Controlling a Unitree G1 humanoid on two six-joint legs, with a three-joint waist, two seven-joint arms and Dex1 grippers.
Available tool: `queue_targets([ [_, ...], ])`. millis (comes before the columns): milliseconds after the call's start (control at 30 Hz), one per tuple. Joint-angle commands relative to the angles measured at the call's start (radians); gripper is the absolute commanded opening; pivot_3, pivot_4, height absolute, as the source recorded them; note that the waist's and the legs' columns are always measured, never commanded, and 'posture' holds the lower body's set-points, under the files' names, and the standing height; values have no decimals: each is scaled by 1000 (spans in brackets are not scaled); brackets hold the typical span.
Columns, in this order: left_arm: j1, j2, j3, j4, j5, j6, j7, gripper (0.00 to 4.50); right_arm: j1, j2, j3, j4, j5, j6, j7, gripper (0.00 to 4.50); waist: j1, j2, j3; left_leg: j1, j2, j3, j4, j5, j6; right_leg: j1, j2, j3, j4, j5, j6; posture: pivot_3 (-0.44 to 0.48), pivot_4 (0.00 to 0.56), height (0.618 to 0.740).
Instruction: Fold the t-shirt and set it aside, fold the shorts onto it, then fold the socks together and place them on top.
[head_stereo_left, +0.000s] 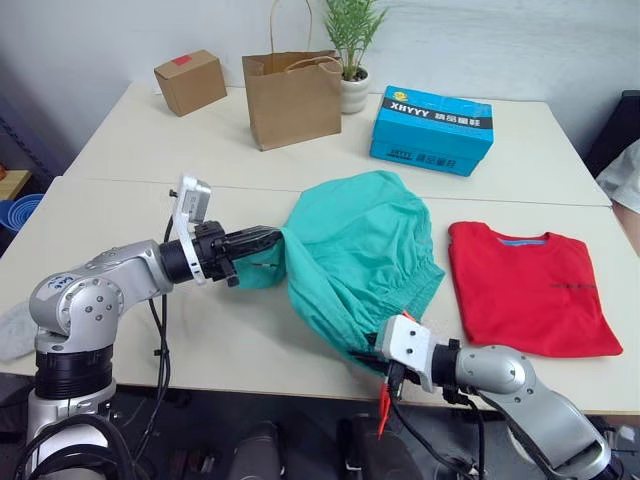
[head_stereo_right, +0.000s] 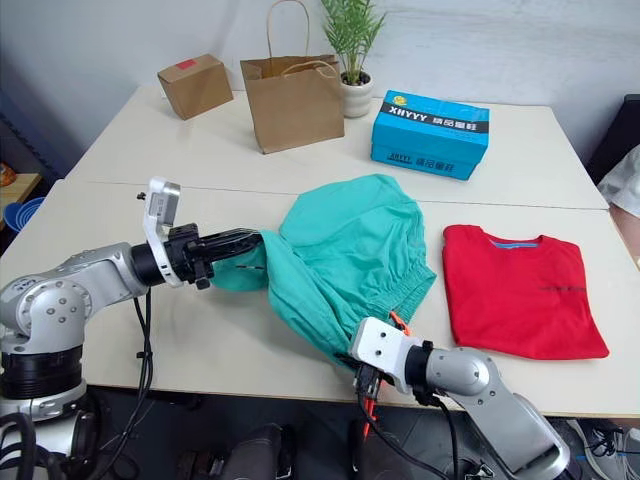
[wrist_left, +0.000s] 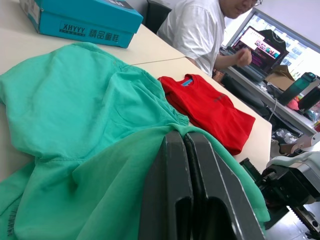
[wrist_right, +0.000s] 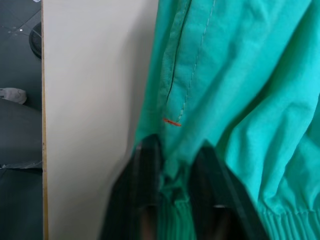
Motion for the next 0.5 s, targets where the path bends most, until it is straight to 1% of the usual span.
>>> queue_targets([
  [33, 15, 42, 29, -18, -10, -24, -59, 0, 12, -35, -98, 2, 22, -34, 18, 11, 0, 0, 0, 0, 0, 0, 0, 0, 0, 0, 0, 0, 0, 0, 0, 0, 150, 740],
  [67, 35, 63, 26, -25, 3, -36, -87, 0, 17, -50, -130, 11, 33, -47, 31, 11, -1, 0, 0, 0, 0, 0, 0, 0, 0, 0, 0, 0, 0, 0, 0, 0, 150, 740],
  [133, 98, 117, 26, -42, 42, -83, -152, 0, 40, -104, -205, 37, 67, -108, 103, 11, -3, 0, 0, 0, 0, 1, 0, 0, 0, 0, 0, 0, 0, 0, 0, 0, 150, 740],
  [167, 118, 133, 23, -44, 57, -105, -173, 0, 50, -120, -223, 47, 78, -132, 128, 11, -2, 0, 0, 0, 0, 1, -1, 0, 0, 0, 0, 0, -1, 0, 0, 0, 150, 740],
  [200, 194, 192, 16, -56, 115, -182, -255, 0, 85, -171, -265, 69, 99, -206, 210, 11, 0, 0, 0, 0, 0, 1, -2, 0, 0, 0, 0, 0, -1, 0, -1, 0, 150, 740],
  [267, 297, 267, 10, -67, 192, -287, -363, 0, 135, -232, -317, 100, 133, -313, 327, 11, -2, 0, 1, 0, 0, 1, -2, -1, -1, -1, 0, 0, -2, -1, -2, 0, 150, 740],
  [300, 376, 316, 12, -80, 232, -350, -438, 0, 162, -260, -343, 113, 158, -360, 388, 11, 0, 0, 1, 1, 0, 1, -5, -1, -1, -1, 0, 0, -3, -2, -4, 0, 150, 740],
  [400, 529, 399, 20, -110, 291, -464, -577, 0, 197, -301, -376, 150, 185, -444, 476, 11, 0, 0, 1, 3, 0, 1, -12, 0, -1, 0, 0, 0, -6, -3, -6, 0, 150, 740],
  [467, 658, 448, 48, -165, 295, -469, -653, 0, 204, -328, -385, 187, 184, -483, 526, 11, 0, 0, 1, 3, 1, 1, -13, 0, -1, 0, 0, -1, -6, -4, -7, 0, 150, 740],
  [500, 700, 461, 59, -183, 295, -470, -671, 0, 205, -334, -387, 200, 184, -497, 541, 11, 0, 0, 1, 4, 1, 1, -13, 0, -1, 0, -1, -1, -6, -4, -7, 0, 150, 740],
])
